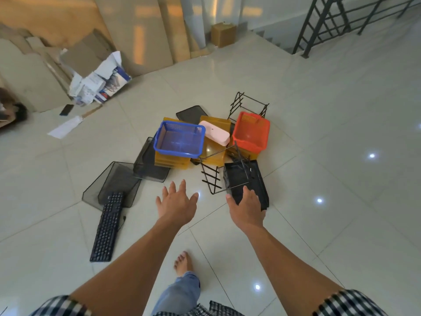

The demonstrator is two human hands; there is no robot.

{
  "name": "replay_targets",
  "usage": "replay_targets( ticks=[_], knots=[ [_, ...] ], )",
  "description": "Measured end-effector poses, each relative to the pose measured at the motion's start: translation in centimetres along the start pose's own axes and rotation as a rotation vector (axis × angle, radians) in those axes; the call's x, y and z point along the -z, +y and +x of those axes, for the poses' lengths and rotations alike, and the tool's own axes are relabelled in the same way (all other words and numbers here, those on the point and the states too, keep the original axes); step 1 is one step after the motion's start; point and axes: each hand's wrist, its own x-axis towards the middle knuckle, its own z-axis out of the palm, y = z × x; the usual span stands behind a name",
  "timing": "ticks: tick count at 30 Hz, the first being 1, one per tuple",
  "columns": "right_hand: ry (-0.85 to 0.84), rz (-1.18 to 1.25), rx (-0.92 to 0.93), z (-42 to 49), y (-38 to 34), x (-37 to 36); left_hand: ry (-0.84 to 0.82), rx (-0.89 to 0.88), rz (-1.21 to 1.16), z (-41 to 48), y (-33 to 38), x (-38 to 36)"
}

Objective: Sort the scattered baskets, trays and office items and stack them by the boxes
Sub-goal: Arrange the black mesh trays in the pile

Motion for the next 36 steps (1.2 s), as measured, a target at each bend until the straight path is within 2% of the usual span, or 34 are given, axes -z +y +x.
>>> replay_targets(
  ticks=[11,20,29,36],
  knots=[
    [0.087,0.083,-0.180,10.7,-7.5,0.9,-0.040,-0.201,0.126,15.2,3.0,7.1],
    [0.101,0.162,-0.265,19.4,-7.4,4.1,-0.120,-0.286,0.242,23.9,10.5,6.8],
    [0.010,0.208,-0.365,31.7,-4.3,5.5,-0.203,-0.297,0.324,33.1,19.3,5.6],
    [-0.157,0.219,-0.461,38.8,-1.3,3.8,-0.313,-0.311,0.414,37.9,23.5,2.1]
  ],
)
